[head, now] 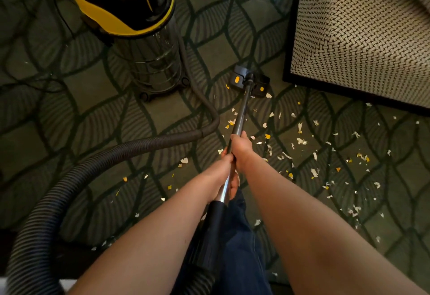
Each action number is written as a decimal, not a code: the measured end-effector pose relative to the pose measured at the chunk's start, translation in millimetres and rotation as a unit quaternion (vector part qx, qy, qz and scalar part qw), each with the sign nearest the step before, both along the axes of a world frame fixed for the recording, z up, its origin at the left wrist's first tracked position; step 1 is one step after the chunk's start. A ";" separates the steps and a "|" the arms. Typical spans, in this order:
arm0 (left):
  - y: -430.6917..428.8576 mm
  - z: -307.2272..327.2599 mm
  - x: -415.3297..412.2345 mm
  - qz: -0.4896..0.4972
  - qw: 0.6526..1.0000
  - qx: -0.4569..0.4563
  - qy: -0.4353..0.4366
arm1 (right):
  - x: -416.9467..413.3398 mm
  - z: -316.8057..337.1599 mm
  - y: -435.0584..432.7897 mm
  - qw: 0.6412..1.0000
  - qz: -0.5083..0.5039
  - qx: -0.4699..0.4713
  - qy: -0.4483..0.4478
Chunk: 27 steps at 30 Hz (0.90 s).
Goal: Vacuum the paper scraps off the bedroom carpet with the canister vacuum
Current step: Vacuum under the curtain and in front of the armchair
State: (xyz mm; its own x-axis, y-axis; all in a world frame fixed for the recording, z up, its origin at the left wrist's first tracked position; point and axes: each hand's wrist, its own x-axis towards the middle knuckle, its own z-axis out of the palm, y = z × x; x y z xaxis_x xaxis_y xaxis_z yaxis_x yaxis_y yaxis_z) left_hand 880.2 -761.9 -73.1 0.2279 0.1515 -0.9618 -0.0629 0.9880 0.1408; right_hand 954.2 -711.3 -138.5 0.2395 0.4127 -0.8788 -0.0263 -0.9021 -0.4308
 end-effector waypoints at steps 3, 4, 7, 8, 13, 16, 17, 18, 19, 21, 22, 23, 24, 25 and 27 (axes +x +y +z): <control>-16.3 -5.2 -10.7 0.000 1.000 -0.003 0.020 | -9.9 -0.5 -16.5 0.999 -0.031 -0.002 0.018; -20.8 -3.4 -14.6 -0.001 1.000 -0.006 0.017 | -14.1 1.4 -21.7 0.999 -0.039 -0.002 0.026; -35.1 -3.9 -30.1 -0.009 1.000 0.001 0.021 | -28.5 5.5 -35.3 0.998 -0.044 -0.001 0.039; -38.1 0.3 -34.9 -0.008 1.000 -0.002 0.019 | -32.9 6.4 -39.5 0.998 -0.042 0.000 0.038; -47.3 8.3 -44.7 0.005 1.000 -0.014 0.004 | -42.3 11.4 -50.5 0.999 -0.024 0.005 0.030; -51.9 11.8 -43.6 0.007 1.000 -0.012 0.007 | -41.3 14.0 -54.3 1.000 -0.013 0.002 0.025; -53.8 13.2 -43.4 0.008 1.000 -0.009 0.008 | -41.7 14.7 -56.1 1.000 -0.011 0.001 0.025; -56.2 14.0 -43.3 0.007 1.000 -0.006 0.011 | -42.2 14.5 -59.0 1.000 -0.012 -0.001 0.025; -59.6 14.6 -43.3 0.005 1.000 -0.003 0.014 | -42.7 14.4 -62.3 1.000 -0.014 -0.004 0.027; -65.8 17.3 -44.2 0.007 1.000 -0.005 0.021 | -45.1 15.2 -69.2 0.999 -0.028 -0.010 0.039; -69.4 18.7 -44.8 0.011 1.000 -0.010 0.025 | -46.2 16.0 -72.4 0.998 -0.040 -0.010 0.044; -73.1 20.4 -45.7 0.017 0.999 -0.014 0.030 | -47.6 17.0 -75.3 0.998 -0.049 -0.009 0.048; -76.9 21.4 -46.3 0.020 0.999 -0.013 0.035 | -48.4 17.8 -79.0 0.997 -0.052 -0.007 0.051; -81.2 22.0 -47.7 0.018 0.999 -0.009 0.044 | -50.2 19.2 -83.0 0.997 -0.050 -0.007 0.052; -90.6 20.8 -49.8 0.008 0.998 -0.004 0.059 | -52.4 20.0 -92.0 0.998 -0.041 -0.008 0.054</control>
